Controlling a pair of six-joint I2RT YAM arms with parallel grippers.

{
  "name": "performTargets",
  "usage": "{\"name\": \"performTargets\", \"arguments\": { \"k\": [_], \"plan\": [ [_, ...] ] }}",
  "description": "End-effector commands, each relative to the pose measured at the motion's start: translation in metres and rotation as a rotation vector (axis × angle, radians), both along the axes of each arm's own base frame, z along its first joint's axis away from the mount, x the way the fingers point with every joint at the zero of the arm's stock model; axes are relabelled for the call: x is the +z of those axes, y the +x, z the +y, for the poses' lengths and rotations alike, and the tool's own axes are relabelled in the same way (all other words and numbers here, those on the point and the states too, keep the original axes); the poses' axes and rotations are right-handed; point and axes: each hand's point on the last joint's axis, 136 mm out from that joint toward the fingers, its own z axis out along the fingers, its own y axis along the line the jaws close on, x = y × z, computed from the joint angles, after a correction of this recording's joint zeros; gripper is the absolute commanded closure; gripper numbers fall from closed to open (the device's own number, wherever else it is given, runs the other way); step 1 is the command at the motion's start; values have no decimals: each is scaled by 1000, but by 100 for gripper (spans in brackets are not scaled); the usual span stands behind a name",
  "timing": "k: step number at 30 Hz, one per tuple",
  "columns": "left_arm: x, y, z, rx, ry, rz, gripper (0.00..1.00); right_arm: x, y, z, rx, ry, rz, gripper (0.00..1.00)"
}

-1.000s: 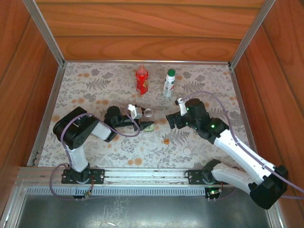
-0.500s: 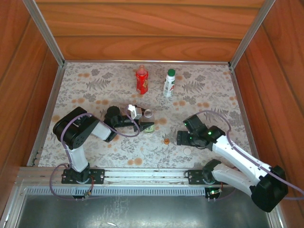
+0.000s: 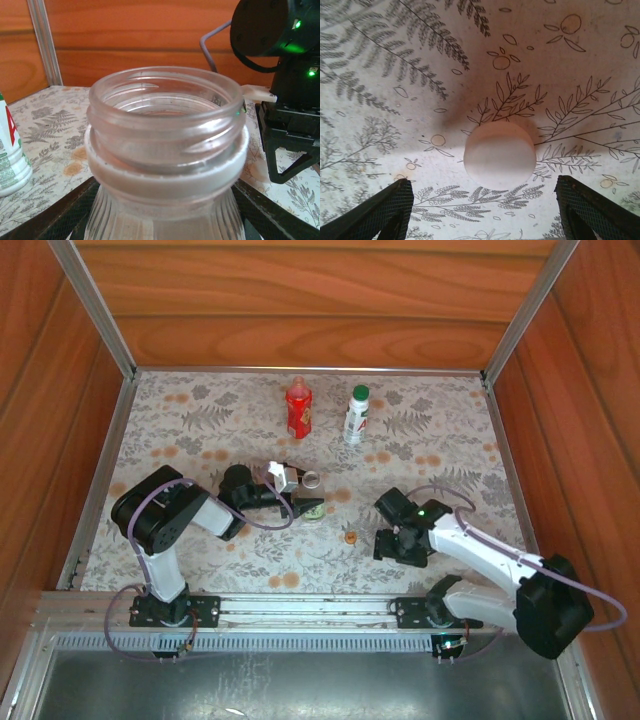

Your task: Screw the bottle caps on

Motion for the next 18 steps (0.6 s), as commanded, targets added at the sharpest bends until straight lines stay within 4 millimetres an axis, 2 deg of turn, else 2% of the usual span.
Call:
{"name": "performTargets", "arguments": {
  "k": [1,7,13,18],
  "plan": [
    [-1,-7,1,-15,4,-7,35,1,-9,-2,52,-41,75,21],
    [-2,-8,2,-15,7,-10,35,-1,0,1,103,-106,117,20],
    [-2,-7,4,-5,8,-10,35,-5,10,20,116,-60,123,22],
    [-1,-7,5,-2,8,-11,35,-19,5,34,84,6,149,26]
  ]
}}
